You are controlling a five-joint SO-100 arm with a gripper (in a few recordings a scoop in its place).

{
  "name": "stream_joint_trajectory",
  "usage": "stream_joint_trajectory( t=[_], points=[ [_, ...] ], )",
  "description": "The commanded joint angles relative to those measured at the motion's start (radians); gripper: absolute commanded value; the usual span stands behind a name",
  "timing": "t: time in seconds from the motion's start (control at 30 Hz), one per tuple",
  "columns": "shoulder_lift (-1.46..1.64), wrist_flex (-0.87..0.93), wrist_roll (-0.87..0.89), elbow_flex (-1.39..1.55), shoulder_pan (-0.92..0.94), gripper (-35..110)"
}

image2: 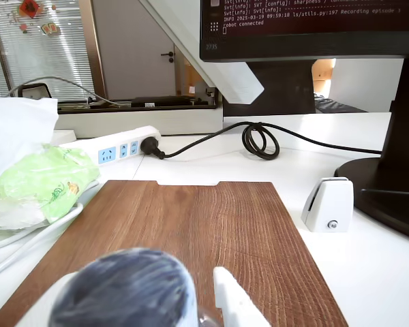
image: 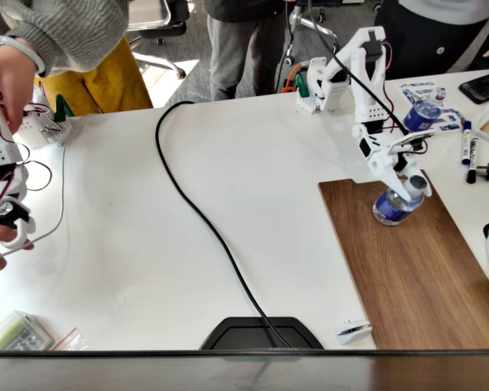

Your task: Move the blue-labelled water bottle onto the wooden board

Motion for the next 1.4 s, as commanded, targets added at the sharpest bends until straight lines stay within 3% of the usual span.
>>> stream_joint_trajectory(
  t=[0.0,0.6,0.93,1.37],
  points=[
    [0.049,-0.006,-0.028,0.008,-0.009,36],
    [0.152,0.029,-0.132,0.006,0.0,41],
    [0.43,0.146,-0.21,0.066,0.031,41],
    [0.755,0.161,-0.268,0.307,0.143,39]
  ],
)
